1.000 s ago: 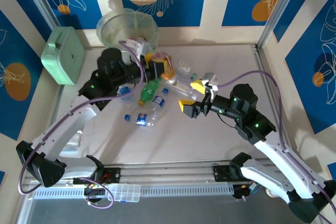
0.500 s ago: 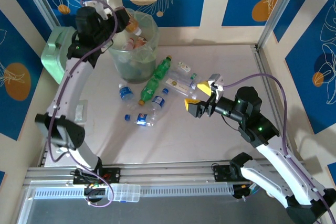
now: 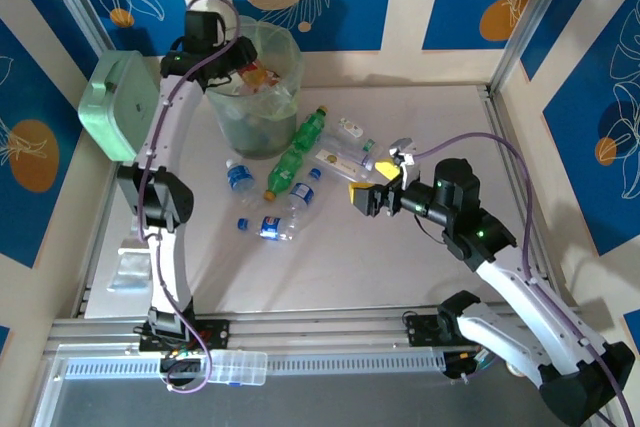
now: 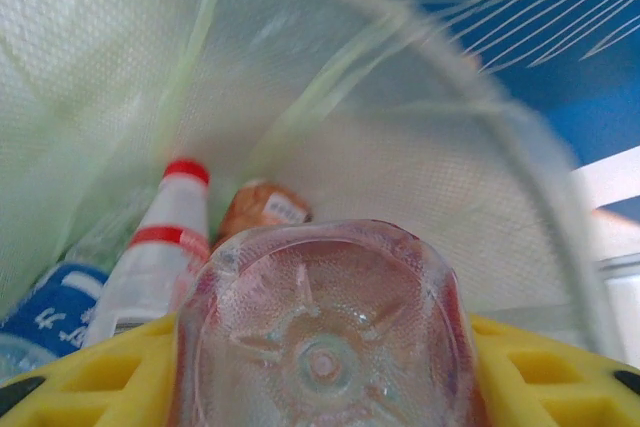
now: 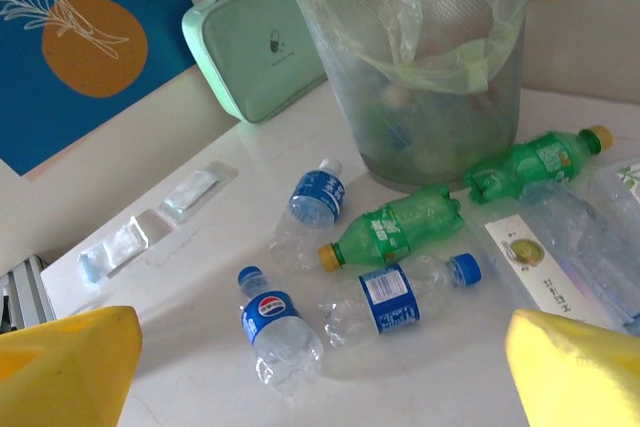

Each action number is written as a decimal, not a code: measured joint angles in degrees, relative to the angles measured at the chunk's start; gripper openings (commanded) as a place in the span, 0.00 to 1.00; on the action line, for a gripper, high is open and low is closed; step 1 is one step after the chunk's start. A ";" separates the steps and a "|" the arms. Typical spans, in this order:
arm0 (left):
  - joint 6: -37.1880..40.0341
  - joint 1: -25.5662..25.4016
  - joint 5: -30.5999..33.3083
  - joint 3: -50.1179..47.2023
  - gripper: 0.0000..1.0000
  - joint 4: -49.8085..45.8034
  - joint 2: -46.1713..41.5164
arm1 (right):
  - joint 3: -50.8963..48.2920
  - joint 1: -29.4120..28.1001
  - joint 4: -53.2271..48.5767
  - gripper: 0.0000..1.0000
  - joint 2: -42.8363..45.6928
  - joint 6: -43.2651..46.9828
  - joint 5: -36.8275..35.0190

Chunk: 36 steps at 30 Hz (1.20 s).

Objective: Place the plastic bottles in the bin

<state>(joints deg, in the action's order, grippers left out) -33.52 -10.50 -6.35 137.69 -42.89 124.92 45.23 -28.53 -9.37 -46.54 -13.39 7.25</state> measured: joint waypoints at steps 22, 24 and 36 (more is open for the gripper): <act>2.56 -0.15 -3.08 0.74 0.75 -0.39 5.27 | -0.04 0.48 2.49 0.94 -2.27 -0.37 0.07; 3.02 -0.17 -3.02 0.74 0.85 -0.39 4.44 | -0.04 0.52 2.49 0.94 -1.79 -0.39 -0.22; 3.87 -1.66 -2.34 -18.29 0.83 8.92 -20.94 | 5.33 1.03 -6.51 0.91 -1.64 -2.43 -1.09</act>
<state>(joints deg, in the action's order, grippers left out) -29.65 -12.16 -8.69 119.39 -33.98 103.98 50.57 -27.51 -15.88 -48.18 -15.81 6.15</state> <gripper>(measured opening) 0.838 0.928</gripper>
